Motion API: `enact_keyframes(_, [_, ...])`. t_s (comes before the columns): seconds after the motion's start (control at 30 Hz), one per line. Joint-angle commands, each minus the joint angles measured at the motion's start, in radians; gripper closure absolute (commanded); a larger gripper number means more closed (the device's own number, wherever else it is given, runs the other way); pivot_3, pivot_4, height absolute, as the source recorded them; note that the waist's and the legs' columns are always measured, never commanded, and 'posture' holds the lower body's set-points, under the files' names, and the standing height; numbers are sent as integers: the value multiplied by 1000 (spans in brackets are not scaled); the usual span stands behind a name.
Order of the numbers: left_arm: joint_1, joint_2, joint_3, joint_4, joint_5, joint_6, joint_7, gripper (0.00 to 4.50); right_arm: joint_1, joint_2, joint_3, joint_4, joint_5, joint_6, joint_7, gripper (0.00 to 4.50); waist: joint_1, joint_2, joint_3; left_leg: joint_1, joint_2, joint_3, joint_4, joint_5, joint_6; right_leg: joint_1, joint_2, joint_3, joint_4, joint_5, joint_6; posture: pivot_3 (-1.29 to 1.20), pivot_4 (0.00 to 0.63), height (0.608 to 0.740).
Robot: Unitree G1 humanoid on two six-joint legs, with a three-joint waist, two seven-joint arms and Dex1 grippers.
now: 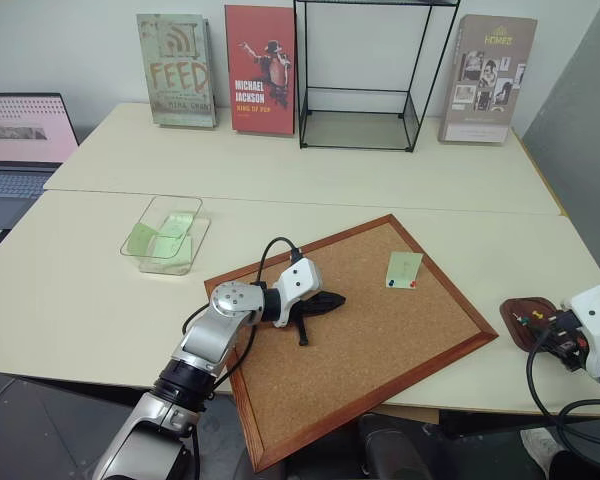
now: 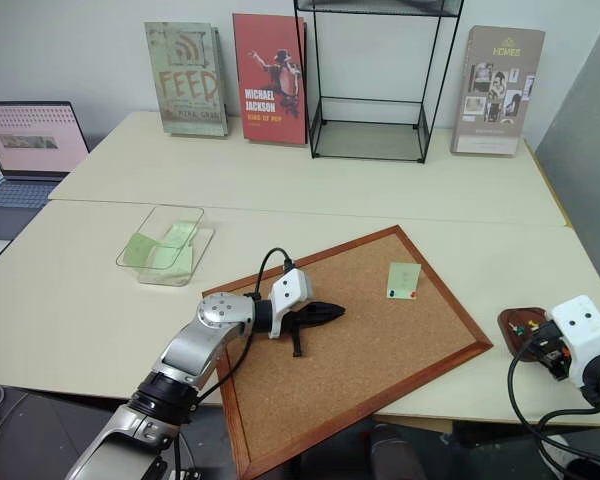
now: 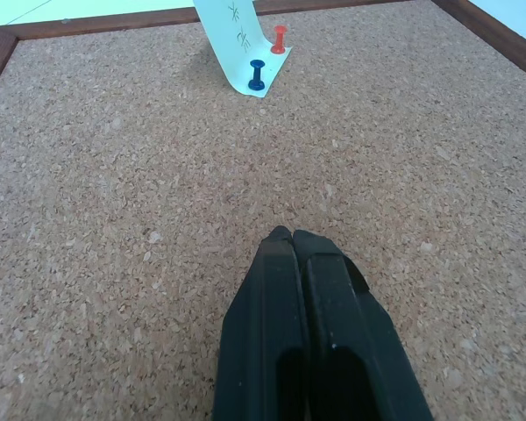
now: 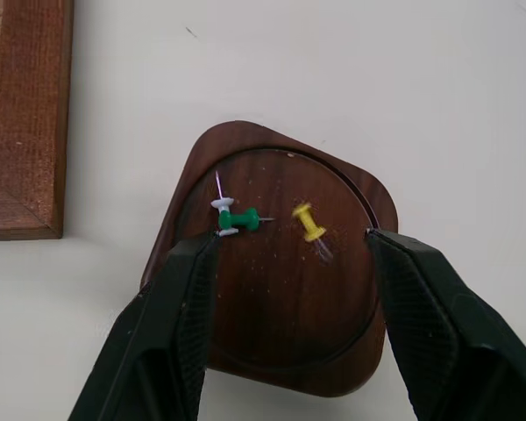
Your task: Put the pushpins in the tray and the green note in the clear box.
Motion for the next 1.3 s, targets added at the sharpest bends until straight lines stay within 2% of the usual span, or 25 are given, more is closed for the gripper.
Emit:
enact_keyframes(0.03, [13, -6, -29, 8, 11, 4, -9, 4500, -9, -9, -50, -31, 27, 7, 10, 1680, 0, 0, 0, 0, 0, 0, 0, 0, 0, 0, 0, 0, 0, 0, 0, 0, 150, 740])
enact_keyframes(0.1, [10, -5, -27, 13, 11, 2, -10, 4500, -25, -7, -63, -37, 44, -2, 12, 1680, 0, 0, 0, 0, 0, 0, 0, 0, 0, 0, 0, 0, 0, 0, 0, 0, 150, 740])
enact_keyframes(0.2, [8, -4, -25, 17, 11, 0, -10, 4500, -71, 20, -77, -104, 153, -15, 56, 1680, -1, 0, 0, 0, 0, 0, 0, 0, 0, 0, 0, 0, 0, 0, 0, 0, 150, 740])
enact_keyframes(0.37, [0, -5, -26, 27, 14, -4, -11, 4500, -152, 95, 33, -191, 231, 10, 13, 1680, 0, -1, 0, 1, 0, -1, 0, 0, 0, 1, 0, -1, 0, 0, 0, 0, 150, 740])
enact_keyframes(0.53, [-9, -10, -30, 36, 18, -8, -9, 4500, -266, 230, 261, -125, 140, -43, -120, 1680, 2, -1, -1, 0, 0, -1, 0, 0, 0, 1, 0, 0, -1, 0, 0, 0, 150, 740])
enact_keyframes(0.63, [-13, -11, -29, 40, 19, -10, -8, 4500, -309, 285, 339, -62, 74, -82, -189, 1680, 5, -1, -1, 0, 0, -1, 1, 0, 0, 1, 0, -1, -1, 0, 0, 0, 150, 740])
enact_keyframes(0.9, [-13, -8, -27, 38, 20, -10, -3, 4500, -330, 345, 454, 3, -19, -148, -259, 1680, 10, -1, -1, -1, 0, -1, 0, 0, 0, 1, 0, -1, -1, 0, 0, 0, 150, 740])
enact_keyframes(1.07, [-11, -5, -25, 34, 19, -7, -2, 4500, -329, 377, 465, 17, -35, -165, -289, 1680, 10, -1, -1, 0, 0, -1, 0, 0, 0, 1, 0, -1, -1, 0, 0, 0, 150, 740])
enact_keyframes(1.17, [-11, -3, -24, 33, 19, -7, -2, 4500, -335, 387, 476, 26, -44, -166, -295, 2124, 10, -1, -1, 0, 0, -1, 0, 0, 0, 1, 0, -1, -1, 0, 0, 0, 150, 740])
enact_keyframes(1.23, [-13, -3, -24, 34, 20, -8, -2, 4500, -337, 390, 479, 34, -51, -163, -304, 2628, 10, -1, -1, 0, 0, -1, 0, 0, 0, 1, 0, -1, -1, 0, 0, 0, 150, 740])
enact_keyframes(1.3, [-15, -3, -23, 35, 20, -9, -2, 4500, -337, 391, 474, 43, -55, -164, -308, 2937, 10, -1, -1, 0, 0, -1, 0, 0, 0, 1, 0, -1, -1, 0, 0, 0, 150, 740])
